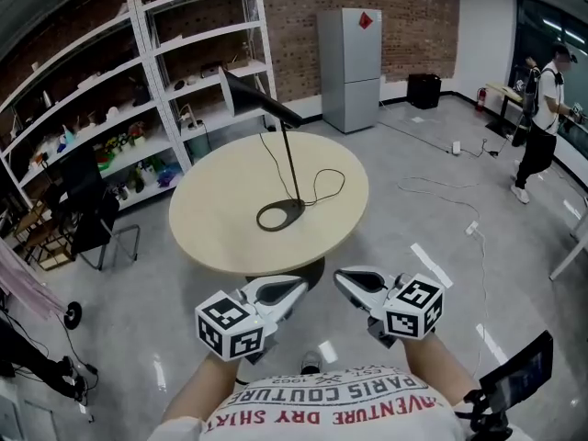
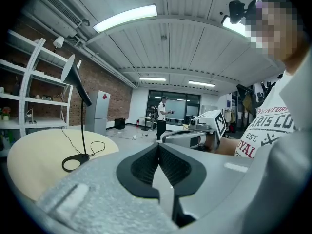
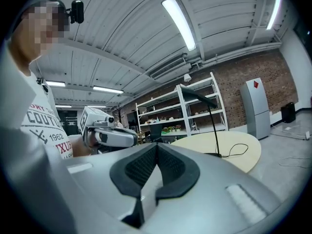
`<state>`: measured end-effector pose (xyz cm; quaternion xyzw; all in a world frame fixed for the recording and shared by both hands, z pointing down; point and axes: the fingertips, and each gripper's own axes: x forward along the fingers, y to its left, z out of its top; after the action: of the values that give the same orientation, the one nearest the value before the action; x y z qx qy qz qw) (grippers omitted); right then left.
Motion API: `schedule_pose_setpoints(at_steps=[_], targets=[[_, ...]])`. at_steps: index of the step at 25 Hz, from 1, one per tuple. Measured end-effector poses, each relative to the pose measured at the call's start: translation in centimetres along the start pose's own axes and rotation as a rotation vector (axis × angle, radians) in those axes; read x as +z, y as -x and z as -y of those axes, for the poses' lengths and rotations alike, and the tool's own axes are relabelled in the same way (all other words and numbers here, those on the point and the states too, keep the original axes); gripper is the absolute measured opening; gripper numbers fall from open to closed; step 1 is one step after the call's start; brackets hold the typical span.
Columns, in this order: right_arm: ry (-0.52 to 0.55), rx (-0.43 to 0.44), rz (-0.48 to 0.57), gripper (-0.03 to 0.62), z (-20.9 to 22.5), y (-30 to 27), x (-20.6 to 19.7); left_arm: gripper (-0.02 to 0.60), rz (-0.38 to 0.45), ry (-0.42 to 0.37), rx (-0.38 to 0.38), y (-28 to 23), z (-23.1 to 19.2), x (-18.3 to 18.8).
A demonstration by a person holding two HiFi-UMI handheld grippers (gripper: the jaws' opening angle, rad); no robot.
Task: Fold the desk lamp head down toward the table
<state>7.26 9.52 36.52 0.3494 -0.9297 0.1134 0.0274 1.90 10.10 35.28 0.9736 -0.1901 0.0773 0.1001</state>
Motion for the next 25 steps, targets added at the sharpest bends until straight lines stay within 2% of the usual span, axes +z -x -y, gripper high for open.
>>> schedule_pose_setpoints(at_steps=[11, 25], targets=[[-0.034, -0.021, -0.03, 0.002, 7.5, -7.9, 1.4, 0.002, -0.007, 0.043, -0.001, -2.8, -11.3, 1.4], [-0.014, -0.045, -0.043, 0.002, 14.7, -15.6, 2.6, 0.002, 0.026, 0.039, -0.004, -5.6, -22.5, 2.9]])
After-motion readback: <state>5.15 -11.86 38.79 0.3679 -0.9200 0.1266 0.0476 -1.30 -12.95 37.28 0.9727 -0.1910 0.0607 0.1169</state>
